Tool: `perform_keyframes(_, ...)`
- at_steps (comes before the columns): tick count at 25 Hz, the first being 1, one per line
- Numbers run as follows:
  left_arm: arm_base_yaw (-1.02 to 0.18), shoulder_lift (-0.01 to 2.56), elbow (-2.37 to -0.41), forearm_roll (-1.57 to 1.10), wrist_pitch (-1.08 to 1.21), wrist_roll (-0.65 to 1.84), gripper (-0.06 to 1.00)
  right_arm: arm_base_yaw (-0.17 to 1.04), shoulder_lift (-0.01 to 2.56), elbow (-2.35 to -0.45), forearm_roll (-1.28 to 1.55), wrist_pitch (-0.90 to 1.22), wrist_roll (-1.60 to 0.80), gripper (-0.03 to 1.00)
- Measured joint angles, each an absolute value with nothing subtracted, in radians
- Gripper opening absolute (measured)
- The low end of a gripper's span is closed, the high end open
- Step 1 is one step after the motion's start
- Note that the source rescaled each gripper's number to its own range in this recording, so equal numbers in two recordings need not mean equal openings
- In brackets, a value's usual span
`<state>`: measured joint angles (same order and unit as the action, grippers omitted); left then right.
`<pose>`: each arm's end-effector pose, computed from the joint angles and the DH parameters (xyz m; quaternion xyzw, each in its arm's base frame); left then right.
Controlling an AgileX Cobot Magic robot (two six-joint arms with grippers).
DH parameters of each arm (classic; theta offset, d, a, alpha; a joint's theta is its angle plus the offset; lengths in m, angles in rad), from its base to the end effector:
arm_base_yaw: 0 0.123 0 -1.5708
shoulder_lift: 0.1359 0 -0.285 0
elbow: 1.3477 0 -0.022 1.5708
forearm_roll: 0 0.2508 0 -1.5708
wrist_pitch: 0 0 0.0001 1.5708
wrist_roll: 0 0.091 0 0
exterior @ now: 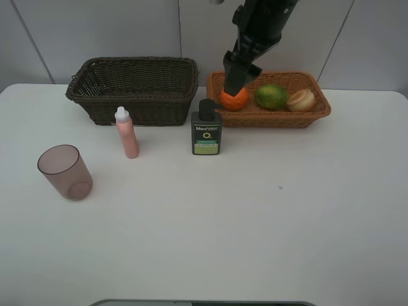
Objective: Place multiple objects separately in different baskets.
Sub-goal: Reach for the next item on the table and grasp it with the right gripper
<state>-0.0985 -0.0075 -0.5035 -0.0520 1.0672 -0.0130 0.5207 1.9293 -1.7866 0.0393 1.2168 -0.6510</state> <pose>-0.0071 -0.0035 0.2778 0.0376 0.8509 -0.0551 0.5210 0.3571 0.2086 0.2950 -0.5433 0.8260 0.0095 0.1496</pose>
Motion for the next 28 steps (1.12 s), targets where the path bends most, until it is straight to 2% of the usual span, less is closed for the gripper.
perform_keyframes(11, -0.099, -0.008, -0.504, -0.052, 1.067, -0.013, 1.00, 0.632, 1.945, -1.787, 0.021, 1.220, -0.678, 1.00)
perform_keyframes(28, -0.099, -0.008, -0.504, -0.052, 1.067, -0.013, 1.00, 0.642, 2.097, -1.787, -0.048, 1.130, -0.809, 1.00)
